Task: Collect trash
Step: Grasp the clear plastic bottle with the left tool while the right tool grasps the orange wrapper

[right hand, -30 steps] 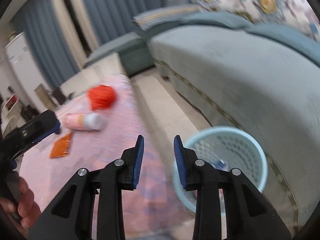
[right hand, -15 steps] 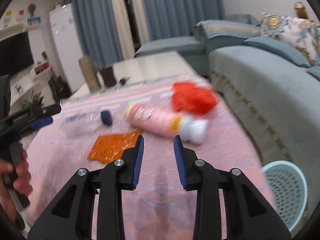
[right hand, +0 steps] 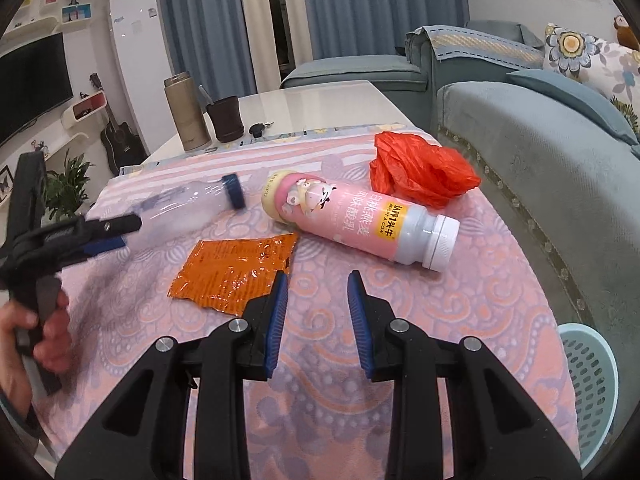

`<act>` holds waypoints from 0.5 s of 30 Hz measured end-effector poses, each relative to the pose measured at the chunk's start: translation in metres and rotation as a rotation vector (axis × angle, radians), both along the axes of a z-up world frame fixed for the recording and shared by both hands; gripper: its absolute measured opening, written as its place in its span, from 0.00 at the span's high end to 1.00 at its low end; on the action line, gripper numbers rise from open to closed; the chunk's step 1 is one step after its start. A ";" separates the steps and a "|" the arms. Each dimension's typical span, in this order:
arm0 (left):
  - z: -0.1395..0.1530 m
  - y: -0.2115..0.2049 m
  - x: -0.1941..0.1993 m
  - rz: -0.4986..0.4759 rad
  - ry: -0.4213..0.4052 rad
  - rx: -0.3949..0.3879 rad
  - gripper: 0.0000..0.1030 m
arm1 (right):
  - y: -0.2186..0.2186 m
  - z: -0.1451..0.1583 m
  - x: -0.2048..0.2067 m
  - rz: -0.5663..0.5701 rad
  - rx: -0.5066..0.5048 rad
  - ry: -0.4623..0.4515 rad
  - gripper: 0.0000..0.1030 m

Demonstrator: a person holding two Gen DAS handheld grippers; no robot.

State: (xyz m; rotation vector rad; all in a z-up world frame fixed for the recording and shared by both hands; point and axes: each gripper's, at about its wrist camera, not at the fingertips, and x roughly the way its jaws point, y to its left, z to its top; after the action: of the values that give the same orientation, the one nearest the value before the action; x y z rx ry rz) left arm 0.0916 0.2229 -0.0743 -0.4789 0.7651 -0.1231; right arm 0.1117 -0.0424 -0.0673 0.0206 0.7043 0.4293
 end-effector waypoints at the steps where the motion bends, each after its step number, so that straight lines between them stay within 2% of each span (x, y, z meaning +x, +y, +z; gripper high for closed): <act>1: 0.000 -0.009 -0.002 -0.050 0.004 -0.038 0.30 | 0.000 0.000 0.000 0.001 0.000 -0.001 0.73; 3: 0.001 -0.023 -0.006 -0.125 0.011 -0.068 0.30 | 0.001 0.000 0.000 0.009 0.000 -0.003 0.73; 4: 0.005 -0.030 -0.009 -0.160 0.008 -0.049 0.30 | 0.001 0.000 0.000 0.014 -0.001 -0.004 0.73; 6: 0.015 -0.038 -0.014 -0.172 -0.017 0.039 0.30 | 0.002 0.000 -0.002 0.017 -0.003 -0.009 0.73; 9: 0.036 -0.037 -0.013 -0.095 -0.067 0.213 0.21 | 0.004 -0.001 -0.001 0.022 -0.010 0.002 0.73; 11: 0.037 -0.037 0.003 -0.068 -0.044 0.261 0.20 | 0.008 -0.002 0.001 0.041 -0.019 0.015 0.73; 13: 0.030 -0.039 0.025 -0.094 0.014 0.264 0.20 | 0.014 -0.003 0.002 0.060 -0.039 0.023 0.73; 15: 0.020 -0.045 0.049 -0.075 0.064 0.301 0.21 | 0.020 -0.004 0.002 0.080 -0.059 0.034 0.65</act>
State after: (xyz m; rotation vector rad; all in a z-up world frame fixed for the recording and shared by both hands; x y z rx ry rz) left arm 0.1411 0.1777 -0.0546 -0.1690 0.8486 -0.0605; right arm 0.1137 -0.0221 -0.0718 -0.0555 0.7527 0.4852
